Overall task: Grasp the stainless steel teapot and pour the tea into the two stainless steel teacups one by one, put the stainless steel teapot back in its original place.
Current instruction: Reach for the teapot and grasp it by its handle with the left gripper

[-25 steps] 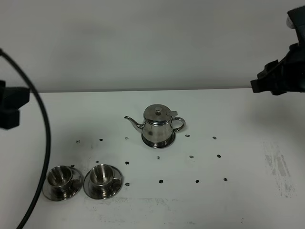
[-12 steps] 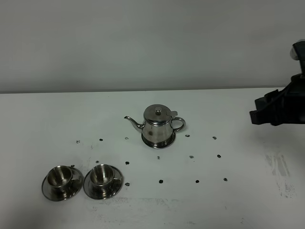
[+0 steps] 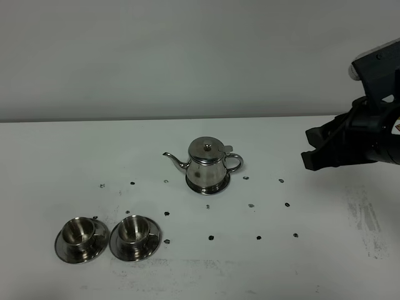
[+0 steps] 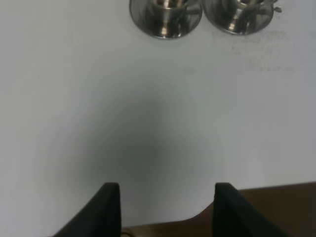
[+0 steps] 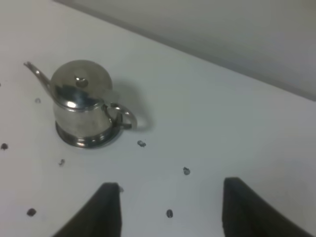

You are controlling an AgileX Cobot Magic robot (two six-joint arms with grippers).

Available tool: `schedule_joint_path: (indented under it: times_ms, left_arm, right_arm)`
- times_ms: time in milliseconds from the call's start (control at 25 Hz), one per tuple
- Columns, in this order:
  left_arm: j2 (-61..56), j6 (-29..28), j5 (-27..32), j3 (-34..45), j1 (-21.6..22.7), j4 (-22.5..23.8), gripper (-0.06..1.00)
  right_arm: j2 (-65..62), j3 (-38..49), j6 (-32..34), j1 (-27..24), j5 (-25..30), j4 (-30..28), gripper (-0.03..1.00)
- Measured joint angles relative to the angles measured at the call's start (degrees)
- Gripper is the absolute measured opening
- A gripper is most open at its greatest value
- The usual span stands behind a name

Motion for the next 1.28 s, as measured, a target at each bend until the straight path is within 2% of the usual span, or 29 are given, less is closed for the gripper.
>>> schedule_joint_path:
  times_ms: [200,480,640,1280]
  left_arm:
    - [-0.56,0.0,-0.47,0.0,0.08,0.0,0.48]
    - [-10.05,0.0,-0.67,0.0,5.89,-0.1,0.48]
    - [-15.47,0.0,-0.4,0.0,6.15,-0.1,0.48]
    - [-15.81,0.0,-0.21,0.0,6.15,-0.1,0.48]
  right_arm:
    - [0.0,0.0,0.0,0.0,0.05,0.0,0.48]
    - [0.0,0.0,-0.2,0.0,0.42,0.0,0.48]
    - [0.0,0.0,-0.81,0.0,0.68,0.0,0.48]
    - [3.09,0.0,-2.84,0.04,2.18,0.0,0.48]
